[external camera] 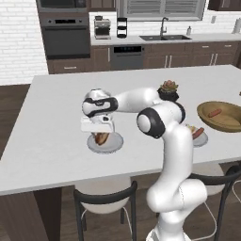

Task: Place one bun and one sausage from the bowl on each plate.

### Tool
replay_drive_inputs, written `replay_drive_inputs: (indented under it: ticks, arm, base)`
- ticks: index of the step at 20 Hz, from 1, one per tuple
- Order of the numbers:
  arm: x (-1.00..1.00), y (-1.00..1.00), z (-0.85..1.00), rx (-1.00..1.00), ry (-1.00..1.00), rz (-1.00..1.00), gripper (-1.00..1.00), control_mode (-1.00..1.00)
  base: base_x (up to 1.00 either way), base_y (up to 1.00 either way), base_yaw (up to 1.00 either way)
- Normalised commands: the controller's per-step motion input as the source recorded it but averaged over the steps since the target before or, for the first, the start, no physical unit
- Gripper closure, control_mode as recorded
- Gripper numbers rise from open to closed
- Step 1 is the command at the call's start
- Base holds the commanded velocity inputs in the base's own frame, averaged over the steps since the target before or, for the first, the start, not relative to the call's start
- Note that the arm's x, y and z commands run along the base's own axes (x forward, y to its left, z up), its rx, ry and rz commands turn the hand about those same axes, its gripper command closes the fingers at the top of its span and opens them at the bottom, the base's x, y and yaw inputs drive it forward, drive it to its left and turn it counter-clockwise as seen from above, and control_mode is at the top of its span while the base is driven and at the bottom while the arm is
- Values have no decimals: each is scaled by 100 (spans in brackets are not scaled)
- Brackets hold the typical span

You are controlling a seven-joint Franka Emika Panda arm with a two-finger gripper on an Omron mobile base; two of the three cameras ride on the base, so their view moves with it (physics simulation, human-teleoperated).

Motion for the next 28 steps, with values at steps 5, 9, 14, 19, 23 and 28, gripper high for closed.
replay_drive_inputs:
  ticks: [5,9,14,19,23,28]
  arm:
    - [41,4,-52,0,2,-2,-100,-100]
    - [12,-24,-8,0,0,-4,-100,-100]
    - [-7,-47,19,1,0,-1,-100,-100]
    - [-21,-13,28,13,-2,0,-100,-100]
    - [-41,0,8,28,-7,3,-100,-100]
    - [-21,0,-14,30,-18,5,-100,-100]
  base:
    - [0,0,0]
    - [0,0,0]
    - [0,0,0]
    - [0,0,0]
    - [0,0,0]
    - [0,0,0]
